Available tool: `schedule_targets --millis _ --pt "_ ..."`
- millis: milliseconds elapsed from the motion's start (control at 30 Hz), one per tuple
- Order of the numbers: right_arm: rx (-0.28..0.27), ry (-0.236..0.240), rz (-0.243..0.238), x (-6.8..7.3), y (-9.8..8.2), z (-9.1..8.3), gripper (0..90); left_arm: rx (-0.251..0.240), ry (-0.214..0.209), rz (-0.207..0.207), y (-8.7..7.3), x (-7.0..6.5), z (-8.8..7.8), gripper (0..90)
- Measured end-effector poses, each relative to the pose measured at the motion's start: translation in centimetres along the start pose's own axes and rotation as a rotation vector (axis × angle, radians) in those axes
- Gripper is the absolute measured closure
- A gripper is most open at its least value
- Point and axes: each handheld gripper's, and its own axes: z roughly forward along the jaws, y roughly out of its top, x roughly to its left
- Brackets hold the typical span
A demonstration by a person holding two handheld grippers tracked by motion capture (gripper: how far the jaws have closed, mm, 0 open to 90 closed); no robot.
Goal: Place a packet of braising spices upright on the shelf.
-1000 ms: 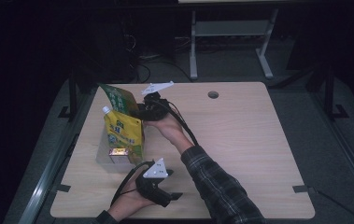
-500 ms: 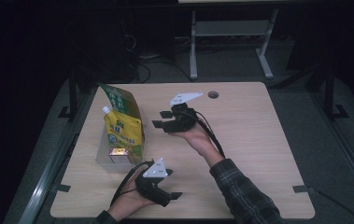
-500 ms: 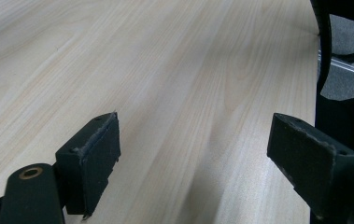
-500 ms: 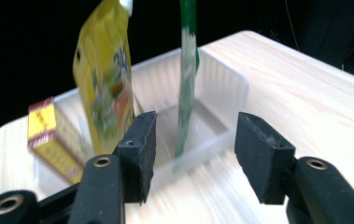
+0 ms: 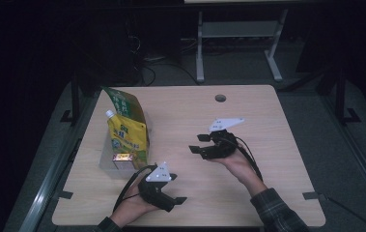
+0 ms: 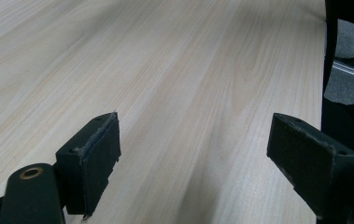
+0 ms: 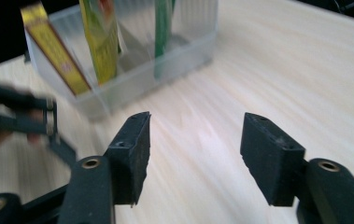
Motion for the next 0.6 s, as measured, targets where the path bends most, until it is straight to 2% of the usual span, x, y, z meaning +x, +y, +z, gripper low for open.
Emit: schedule_targets --millis 133,267,600 --pt "0.031 -0.002 0.02 -0.1 -2.3 -1.4 39.0 0.003 0.002 -0.005 0.0 0.0 0.0 16.8" --pt "0.056 -0.014 0.017 0.1 -4.2 -2.6 34.1 0.004 0.0 -0.008 0.0 0.0 0.0 16.8" --pt "0.072 -0.043 0.049 0.3 -8.9 -5.8 28.0 0.032 -0.003 -0.002 -0.2 0.1 0.1 16.9"
